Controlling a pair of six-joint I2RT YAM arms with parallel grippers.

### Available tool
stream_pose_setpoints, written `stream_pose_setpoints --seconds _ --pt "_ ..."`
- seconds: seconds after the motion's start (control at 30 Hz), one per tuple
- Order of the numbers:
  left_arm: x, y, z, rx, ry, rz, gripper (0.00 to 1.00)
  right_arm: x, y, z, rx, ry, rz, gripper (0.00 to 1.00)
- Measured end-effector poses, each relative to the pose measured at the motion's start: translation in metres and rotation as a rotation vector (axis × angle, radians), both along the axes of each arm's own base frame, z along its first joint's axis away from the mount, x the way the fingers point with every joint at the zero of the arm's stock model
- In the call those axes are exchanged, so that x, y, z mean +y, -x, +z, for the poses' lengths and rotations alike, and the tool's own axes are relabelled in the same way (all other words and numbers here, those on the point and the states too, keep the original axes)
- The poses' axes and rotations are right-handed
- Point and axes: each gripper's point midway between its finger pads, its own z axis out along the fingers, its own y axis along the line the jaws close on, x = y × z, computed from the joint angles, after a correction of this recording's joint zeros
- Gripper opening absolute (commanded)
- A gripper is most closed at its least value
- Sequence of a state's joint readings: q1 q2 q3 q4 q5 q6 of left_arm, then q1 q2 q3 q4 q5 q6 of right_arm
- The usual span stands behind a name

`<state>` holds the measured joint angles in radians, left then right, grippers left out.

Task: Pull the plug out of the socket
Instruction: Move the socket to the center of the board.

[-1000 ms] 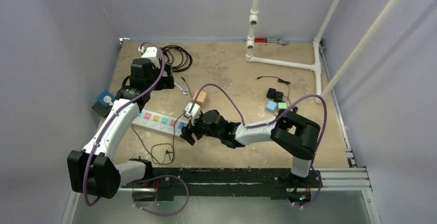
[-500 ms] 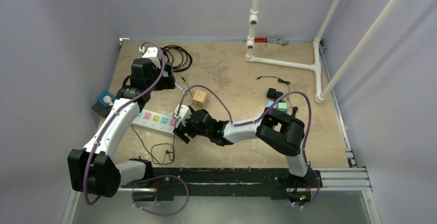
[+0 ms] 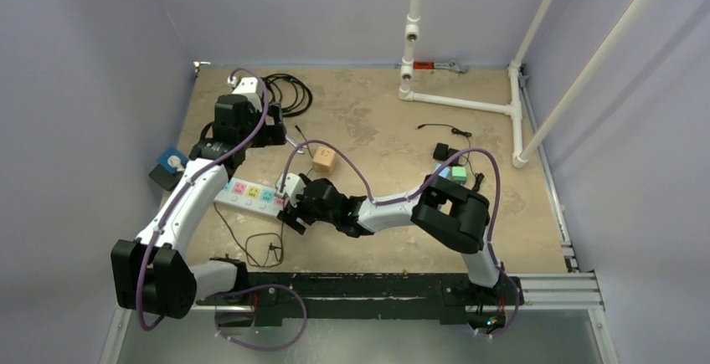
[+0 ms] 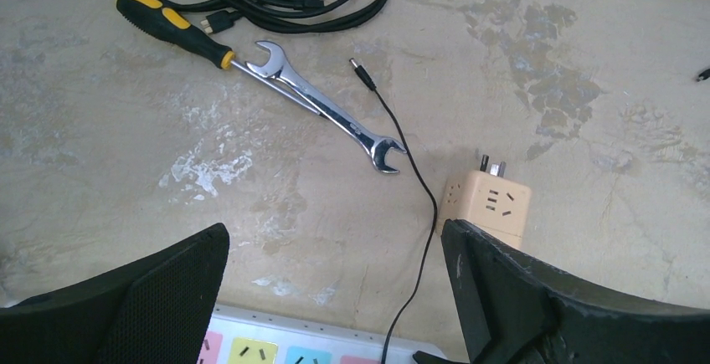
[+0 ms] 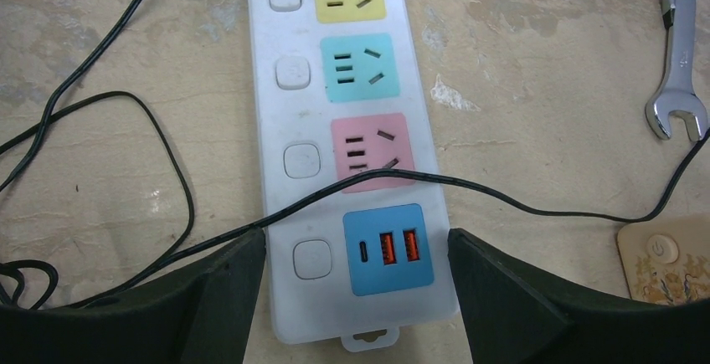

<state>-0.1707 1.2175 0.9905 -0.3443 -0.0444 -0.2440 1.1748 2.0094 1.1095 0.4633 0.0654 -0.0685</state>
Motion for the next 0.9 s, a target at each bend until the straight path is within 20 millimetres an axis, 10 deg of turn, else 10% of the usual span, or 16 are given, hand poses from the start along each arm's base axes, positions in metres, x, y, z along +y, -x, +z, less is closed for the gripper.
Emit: stream_pose_setpoints --seconds 0.63,0.9 --pt "-0.005 0.000 -0.004 0.013 0.012 -0.022 0.98 -0.017 0.004 -0.021 0.014 0.086 -0.018 0.97" --pt "-0.005 0.000 -0.004 0.014 0.015 -0.025 0.98 -0.005 -0.001 -0.019 -0.005 0.091 -0.005 0.67"
